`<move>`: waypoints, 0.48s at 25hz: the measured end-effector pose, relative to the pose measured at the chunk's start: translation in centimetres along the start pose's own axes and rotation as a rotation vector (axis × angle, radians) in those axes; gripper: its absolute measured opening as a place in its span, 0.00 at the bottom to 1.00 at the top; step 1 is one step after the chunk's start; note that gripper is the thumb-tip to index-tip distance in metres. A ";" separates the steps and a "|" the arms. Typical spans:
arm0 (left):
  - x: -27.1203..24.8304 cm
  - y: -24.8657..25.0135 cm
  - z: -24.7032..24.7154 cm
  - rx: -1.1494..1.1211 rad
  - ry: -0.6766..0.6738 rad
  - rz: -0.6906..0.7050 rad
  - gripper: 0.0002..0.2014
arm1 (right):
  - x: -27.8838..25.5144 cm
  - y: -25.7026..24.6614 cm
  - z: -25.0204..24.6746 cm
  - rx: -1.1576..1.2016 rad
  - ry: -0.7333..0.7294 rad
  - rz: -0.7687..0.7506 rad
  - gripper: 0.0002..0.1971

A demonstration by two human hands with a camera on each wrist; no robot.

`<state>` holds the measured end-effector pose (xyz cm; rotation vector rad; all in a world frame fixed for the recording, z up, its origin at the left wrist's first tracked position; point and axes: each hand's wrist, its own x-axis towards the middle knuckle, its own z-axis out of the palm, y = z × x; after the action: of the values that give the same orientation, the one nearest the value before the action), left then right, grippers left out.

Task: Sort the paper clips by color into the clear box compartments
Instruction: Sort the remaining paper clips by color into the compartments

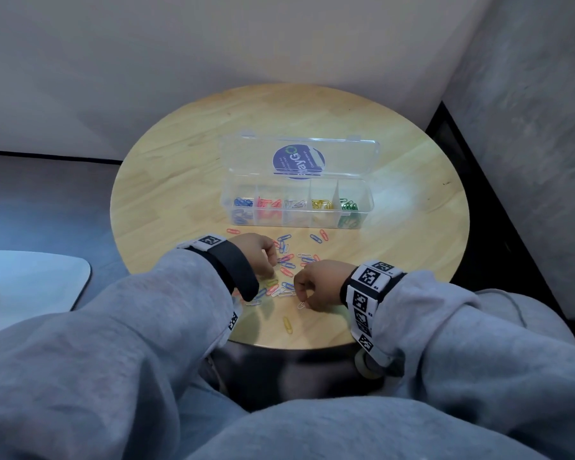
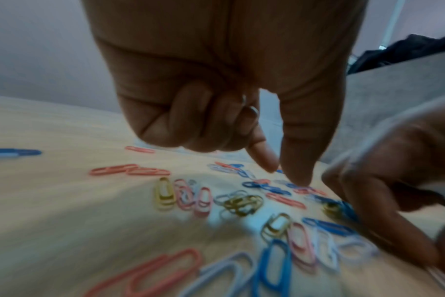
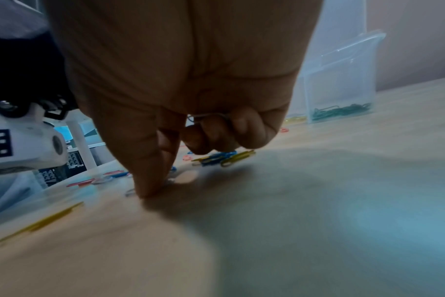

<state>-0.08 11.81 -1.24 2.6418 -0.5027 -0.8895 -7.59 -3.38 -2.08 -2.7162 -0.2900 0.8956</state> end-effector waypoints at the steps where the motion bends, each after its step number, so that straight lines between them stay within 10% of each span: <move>1: 0.0 0.4 0.5 0.055 -0.027 0.007 0.07 | 0.0 0.1 -0.1 -0.006 0.000 0.013 0.04; 12: 0.7 3.1 2.7 0.429 -0.134 -0.007 0.13 | -1.0 3.3 -0.6 0.222 0.101 0.223 0.09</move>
<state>-2.00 8.31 -2.46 2.9750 -0.7964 -1.0674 -7.67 -6.88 -2.15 -2.6077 0.1281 0.7892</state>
